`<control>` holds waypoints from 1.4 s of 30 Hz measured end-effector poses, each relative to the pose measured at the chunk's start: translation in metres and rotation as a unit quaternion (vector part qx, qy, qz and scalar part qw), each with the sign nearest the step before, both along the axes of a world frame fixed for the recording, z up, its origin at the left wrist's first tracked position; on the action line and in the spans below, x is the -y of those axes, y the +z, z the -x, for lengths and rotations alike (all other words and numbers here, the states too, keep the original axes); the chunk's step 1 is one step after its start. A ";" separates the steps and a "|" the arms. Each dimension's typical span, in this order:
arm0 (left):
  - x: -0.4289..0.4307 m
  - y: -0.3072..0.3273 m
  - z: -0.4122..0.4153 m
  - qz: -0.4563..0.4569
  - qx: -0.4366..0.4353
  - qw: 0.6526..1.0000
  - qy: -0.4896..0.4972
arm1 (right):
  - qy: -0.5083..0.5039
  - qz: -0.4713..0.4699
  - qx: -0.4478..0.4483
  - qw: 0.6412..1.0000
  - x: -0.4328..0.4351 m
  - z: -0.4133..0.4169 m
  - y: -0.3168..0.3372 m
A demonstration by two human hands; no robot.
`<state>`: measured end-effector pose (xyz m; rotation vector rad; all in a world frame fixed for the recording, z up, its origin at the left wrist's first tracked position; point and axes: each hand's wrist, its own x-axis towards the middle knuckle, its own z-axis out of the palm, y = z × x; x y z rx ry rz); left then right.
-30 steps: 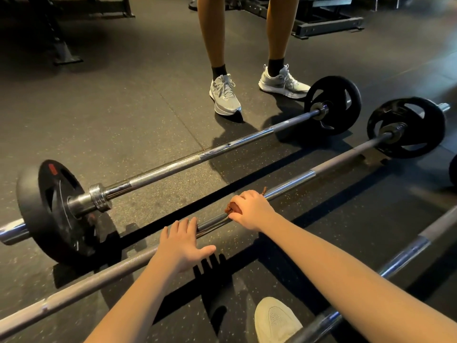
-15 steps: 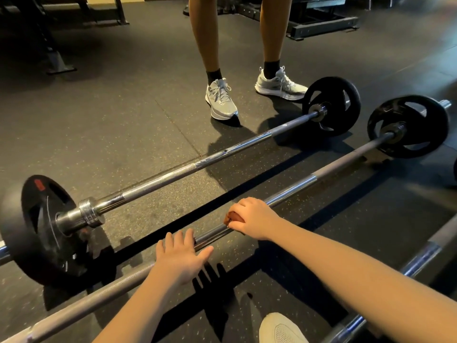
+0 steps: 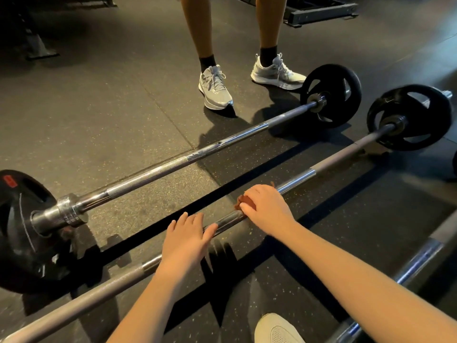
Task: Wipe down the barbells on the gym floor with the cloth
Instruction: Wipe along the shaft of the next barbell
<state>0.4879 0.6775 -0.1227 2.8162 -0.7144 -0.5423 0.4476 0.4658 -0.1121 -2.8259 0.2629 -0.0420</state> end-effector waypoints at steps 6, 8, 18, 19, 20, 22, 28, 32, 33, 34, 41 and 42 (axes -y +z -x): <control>0.000 -0.002 -0.003 -0.010 0.000 1.000 0.000 | 0.081 -0.035 0.007 0.996 -0.016 0.023 -0.003; -0.001 -0.001 0.000 -0.010 0.001 1.000 -0.005 | 0.083 -0.013 -0.007 0.996 0.007 0.010 0.003; -0.001 0.000 0.001 -0.007 0.012 1.000 0.002 | 0.057 -0.046 -0.015 0.997 0.021 0.019 -0.001; 0.000 0.000 0.002 -0.008 0.013 1.000 0.002 | 0.039 -0.033 -0.021 0.998 0.033 0.011 0.003; 0.002 0.001 0.002 -0.009 0.015 1.000 0.002 | 0.003 -0.026 -0.020 0.999 0.043 0.005 0.005; 0.003 -0.001 0.000 -0.014 0.016 1.000 0.006 | -0.073 -0.023 0.004 0.997 0.043 -0.002 0.006; 0.012 -0.001 -0.011 -0.009 -0.032 0.999 -0.009 | 0.044 -0.082 0.008 0.996 0.024 0.023 -0.011; 0.031 -0.008 -0.015 0.025 -0.003 0.999 -0.022 | 0.000 -0.015 -0.021 1.000 0.055 -0.004 0.002; 0.031 -0.010 -0.015 0.025 0.011 0.999 -0.023 | -0.044 -0.012 -0.007 0.999 0.056 -0.006 0.001; 0.031 -0.011 -0.014 0.022 0.024 0.999 -0.023 | -0.082 -0.020 0.011 0.996 0.052 -0.004 -0.001; 0.031 -0.009 -0.010 0.011 0.068 0.997 -0.037 | 0.057 -0.059 -0.003 0.997 0.037 0.019 -0.003; 0.031 -0.008 -0.010 0.009 0.067 0.997 -0.037 | 0.053 -0.042 -0.013 0.998 0.047 0.012 0.001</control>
